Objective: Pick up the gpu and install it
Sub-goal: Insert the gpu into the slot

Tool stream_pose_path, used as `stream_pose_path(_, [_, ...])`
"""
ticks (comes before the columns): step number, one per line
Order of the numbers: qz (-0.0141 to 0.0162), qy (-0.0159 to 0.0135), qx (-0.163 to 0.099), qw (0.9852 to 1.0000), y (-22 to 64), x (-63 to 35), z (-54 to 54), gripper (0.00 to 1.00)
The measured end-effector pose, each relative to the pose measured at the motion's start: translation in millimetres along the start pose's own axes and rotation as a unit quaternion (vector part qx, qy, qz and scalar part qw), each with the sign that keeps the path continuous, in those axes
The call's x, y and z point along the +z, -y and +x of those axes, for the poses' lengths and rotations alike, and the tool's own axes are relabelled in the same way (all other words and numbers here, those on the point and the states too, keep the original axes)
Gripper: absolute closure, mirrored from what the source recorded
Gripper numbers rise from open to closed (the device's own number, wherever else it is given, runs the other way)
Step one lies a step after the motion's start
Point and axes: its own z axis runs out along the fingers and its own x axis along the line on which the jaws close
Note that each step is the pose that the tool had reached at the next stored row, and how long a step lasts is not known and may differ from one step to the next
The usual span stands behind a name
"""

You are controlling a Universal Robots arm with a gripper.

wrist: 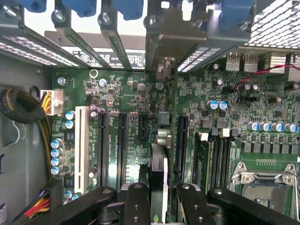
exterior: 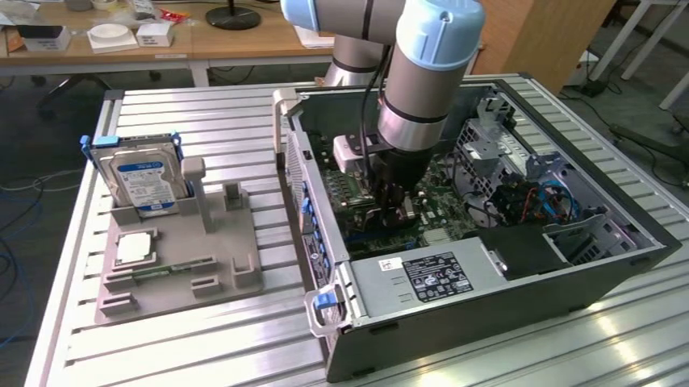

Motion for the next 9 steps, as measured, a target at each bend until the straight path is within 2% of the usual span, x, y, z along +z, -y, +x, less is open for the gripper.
stream_pose_path(9, [0.0000, 0.0000, 0.000, 1.0000, -0.1, 0.0, 0.0, 0.73])
